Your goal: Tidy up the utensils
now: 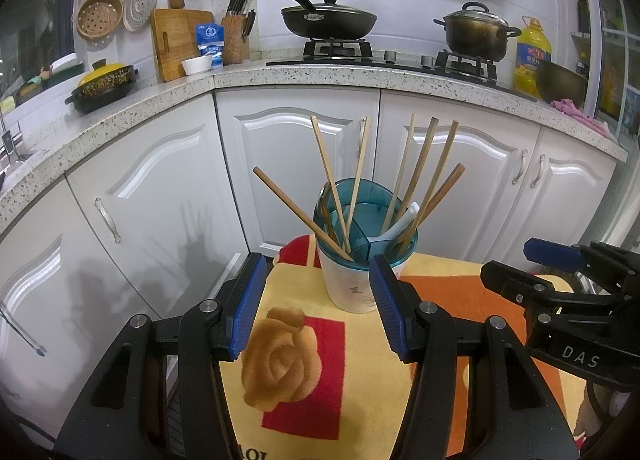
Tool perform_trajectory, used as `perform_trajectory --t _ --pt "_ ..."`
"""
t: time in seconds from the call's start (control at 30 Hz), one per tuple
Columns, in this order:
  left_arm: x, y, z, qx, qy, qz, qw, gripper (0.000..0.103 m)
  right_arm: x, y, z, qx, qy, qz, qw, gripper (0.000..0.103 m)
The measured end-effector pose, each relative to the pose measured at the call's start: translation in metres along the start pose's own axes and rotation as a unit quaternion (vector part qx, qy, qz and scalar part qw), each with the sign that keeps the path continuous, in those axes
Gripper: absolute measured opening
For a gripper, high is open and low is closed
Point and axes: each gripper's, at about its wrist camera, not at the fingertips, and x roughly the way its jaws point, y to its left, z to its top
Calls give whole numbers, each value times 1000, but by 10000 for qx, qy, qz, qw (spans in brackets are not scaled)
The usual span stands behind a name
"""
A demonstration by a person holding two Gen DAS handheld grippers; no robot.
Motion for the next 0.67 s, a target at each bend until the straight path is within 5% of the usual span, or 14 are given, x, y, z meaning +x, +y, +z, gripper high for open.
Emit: perform_trajectory --t 0.67 --pt "0 -5 -2 124 -58 -169 9998 53 7 -9 -13 -29 102 -72 9999 67"
